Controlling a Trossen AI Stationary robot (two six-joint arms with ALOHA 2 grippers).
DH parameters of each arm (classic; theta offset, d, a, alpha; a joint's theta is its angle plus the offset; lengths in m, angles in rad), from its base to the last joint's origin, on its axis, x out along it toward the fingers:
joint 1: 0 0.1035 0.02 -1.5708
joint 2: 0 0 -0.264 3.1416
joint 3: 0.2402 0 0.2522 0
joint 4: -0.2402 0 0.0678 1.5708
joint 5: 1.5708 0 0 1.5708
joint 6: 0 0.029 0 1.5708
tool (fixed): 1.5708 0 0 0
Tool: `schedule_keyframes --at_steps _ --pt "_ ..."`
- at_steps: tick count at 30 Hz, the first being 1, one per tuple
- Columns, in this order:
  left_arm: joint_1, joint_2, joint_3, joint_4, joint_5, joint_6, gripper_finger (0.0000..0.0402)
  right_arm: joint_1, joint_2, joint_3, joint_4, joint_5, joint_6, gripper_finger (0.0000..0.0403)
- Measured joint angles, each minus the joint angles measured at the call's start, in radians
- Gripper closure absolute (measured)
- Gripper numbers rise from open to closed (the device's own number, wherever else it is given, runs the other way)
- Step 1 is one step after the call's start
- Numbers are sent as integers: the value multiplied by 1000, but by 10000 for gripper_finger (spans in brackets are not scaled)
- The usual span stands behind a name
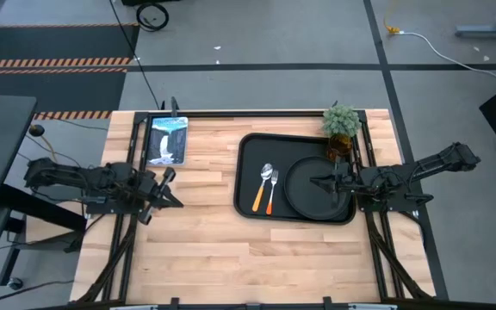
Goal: Pick and place plate/cup/fork/spoon on tray
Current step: Return to Home Position
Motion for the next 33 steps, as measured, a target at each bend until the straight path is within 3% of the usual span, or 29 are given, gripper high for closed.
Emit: schedule_keyframes --at_steps 7,16,27,33 --pt "0 -62 0 -46 -16 30 393 0 0 0 0 -1 21 377" --pt "0 -106 0 -133 -193 46 393 0 1 0 0 -18 26 377" --pt "0 -192 -133 -61 -210 -7 393 0 1 0 0 -19 26 376" --pt "0 -220 -132 -55 -257 13 393 0 1 0 -2 -19 26 376"
